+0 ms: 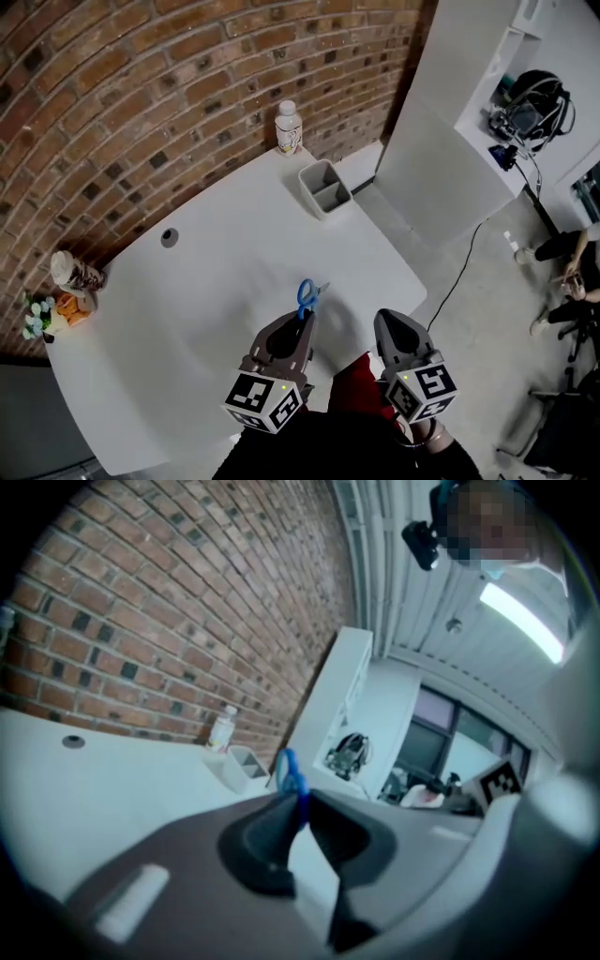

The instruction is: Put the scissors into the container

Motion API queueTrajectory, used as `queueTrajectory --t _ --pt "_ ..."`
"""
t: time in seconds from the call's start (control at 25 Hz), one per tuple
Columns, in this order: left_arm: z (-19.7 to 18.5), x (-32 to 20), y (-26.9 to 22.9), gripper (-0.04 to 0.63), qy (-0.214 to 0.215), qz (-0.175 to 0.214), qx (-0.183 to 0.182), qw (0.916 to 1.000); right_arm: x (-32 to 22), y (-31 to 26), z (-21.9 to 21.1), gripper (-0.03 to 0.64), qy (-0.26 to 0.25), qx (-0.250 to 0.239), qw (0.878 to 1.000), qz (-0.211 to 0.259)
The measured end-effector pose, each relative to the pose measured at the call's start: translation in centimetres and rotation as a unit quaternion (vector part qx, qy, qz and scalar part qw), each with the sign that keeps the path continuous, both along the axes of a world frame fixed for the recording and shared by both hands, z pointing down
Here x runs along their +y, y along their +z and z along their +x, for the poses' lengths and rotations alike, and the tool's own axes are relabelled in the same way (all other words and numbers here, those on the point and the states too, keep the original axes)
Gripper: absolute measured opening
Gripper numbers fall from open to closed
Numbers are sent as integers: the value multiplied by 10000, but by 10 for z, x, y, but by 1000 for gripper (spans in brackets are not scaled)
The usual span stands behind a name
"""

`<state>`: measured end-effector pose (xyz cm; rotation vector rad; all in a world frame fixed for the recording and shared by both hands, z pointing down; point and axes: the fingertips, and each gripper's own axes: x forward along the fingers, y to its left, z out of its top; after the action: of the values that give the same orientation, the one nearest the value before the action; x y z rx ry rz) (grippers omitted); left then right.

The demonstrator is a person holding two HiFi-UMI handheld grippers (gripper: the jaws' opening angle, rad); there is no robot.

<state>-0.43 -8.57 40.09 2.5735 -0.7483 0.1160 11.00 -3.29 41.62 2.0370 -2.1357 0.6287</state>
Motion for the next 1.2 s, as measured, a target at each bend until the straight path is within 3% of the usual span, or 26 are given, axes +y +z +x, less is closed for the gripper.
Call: queueTrajectory --t 0.24,0.44,0.56,0.88,1.2 --pt "39 -26 4 32 -572 -192 -92 9981 -44 0 46 9 -497 -147 9986 -42" --pt "65 -50 0 31 -1010 -197 -187 9945 -73 2 61 9 -1047 -477 9929 -315" --pt "75 -64 -2 32 -1340 -251 -182 9905 -89 2 75 9 -1368 -412 9888 -436" --pt "92 -95 3 31 -2024 -383 -110 9785 -131 9 103 9 -1900 -313 9812 -118" --pt "108 -129 -7 31 -2332 -293 61 9720 -171 14 109 9 -2192 -377 9749 -45"
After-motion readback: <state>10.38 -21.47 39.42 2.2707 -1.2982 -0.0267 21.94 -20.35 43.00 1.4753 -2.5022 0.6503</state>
